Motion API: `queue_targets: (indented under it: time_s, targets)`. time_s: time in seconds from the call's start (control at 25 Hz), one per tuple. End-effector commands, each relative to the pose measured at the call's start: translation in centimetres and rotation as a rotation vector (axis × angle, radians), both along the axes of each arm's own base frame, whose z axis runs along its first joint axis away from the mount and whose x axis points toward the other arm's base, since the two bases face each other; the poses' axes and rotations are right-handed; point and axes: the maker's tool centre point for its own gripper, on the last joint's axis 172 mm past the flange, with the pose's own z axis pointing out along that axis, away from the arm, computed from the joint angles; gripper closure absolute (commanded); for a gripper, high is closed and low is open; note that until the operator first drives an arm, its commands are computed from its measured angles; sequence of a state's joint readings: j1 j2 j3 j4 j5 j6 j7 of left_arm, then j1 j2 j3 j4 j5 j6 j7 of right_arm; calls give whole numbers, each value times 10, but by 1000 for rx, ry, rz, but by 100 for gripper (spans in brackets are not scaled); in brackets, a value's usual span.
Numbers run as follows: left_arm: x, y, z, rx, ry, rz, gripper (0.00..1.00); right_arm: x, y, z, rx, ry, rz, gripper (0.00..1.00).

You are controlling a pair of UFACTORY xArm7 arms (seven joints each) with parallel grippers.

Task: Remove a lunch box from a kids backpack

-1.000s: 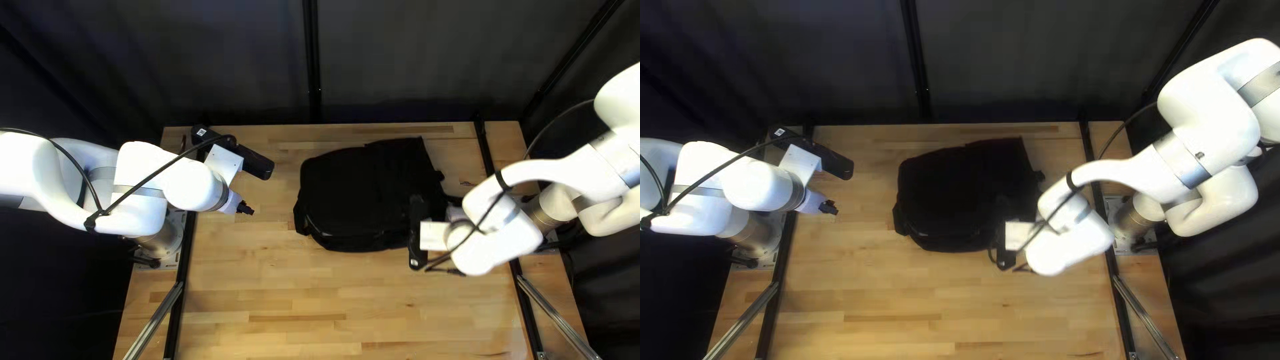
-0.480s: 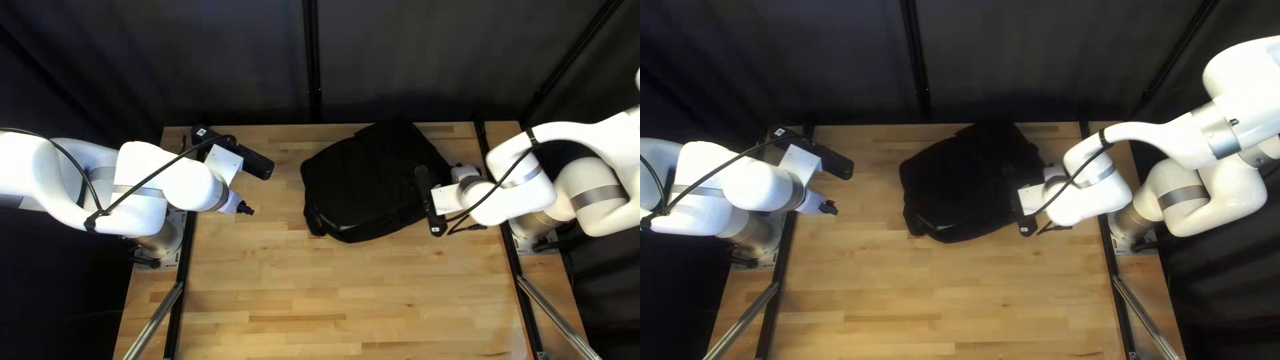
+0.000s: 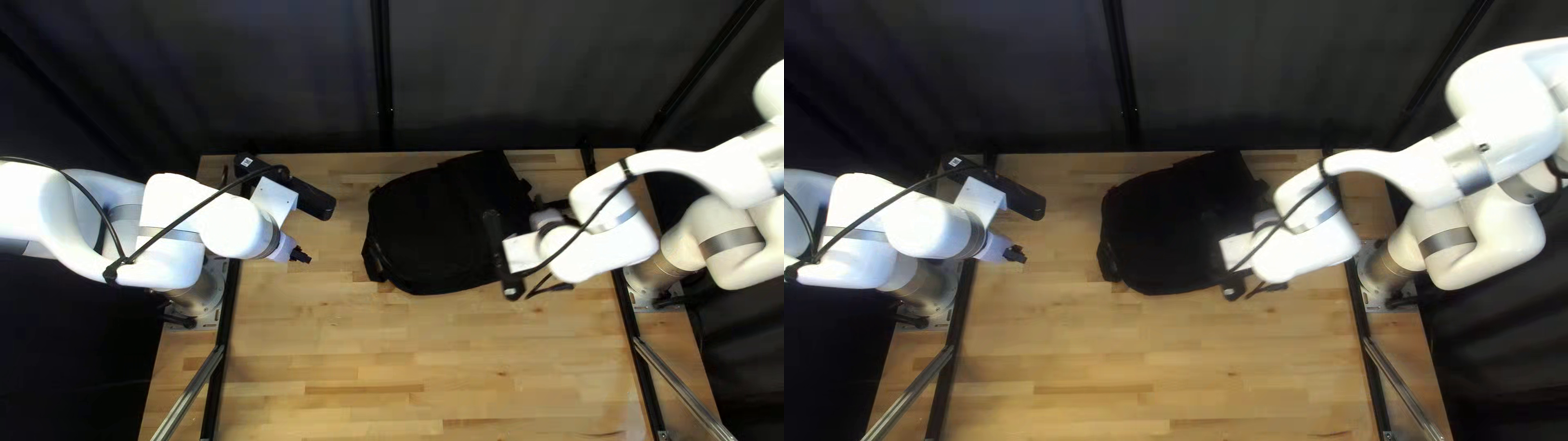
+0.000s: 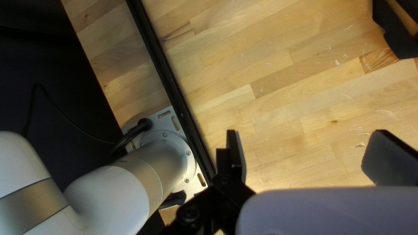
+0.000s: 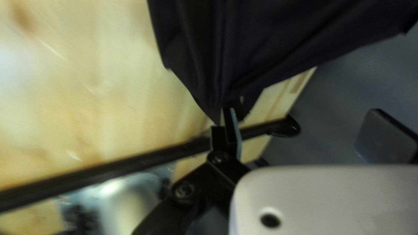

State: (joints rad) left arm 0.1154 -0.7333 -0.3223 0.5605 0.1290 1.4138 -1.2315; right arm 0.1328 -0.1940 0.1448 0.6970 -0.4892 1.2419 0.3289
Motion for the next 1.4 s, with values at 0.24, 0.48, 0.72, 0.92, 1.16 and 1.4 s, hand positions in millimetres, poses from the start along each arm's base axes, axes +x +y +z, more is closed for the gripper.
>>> queue_targets:
  time_s: [0.24,0.48,0.72,0.92,1.16,1.4]
  targets:
    - [0,0,0,0,0,0,0,42,67,8,14,-97,-60,0]
    - [-7,24,34,-35,0,27,0,116,92,-17,1,-151,-12,0]
    - [1,62,103,-73,10,36,0,168,104,-38,-23,-233,16,0]
    - [0,84,130,-86,9,39,0,207,106,-48,-41,-291,22,0]
    - [-3,85,129,-87,6,46,0,247,97,-60,-56,-348,-26,0]
    - [-3,85,129,-87,6,46,0,281,77,-65,-101,-368,-84,0]
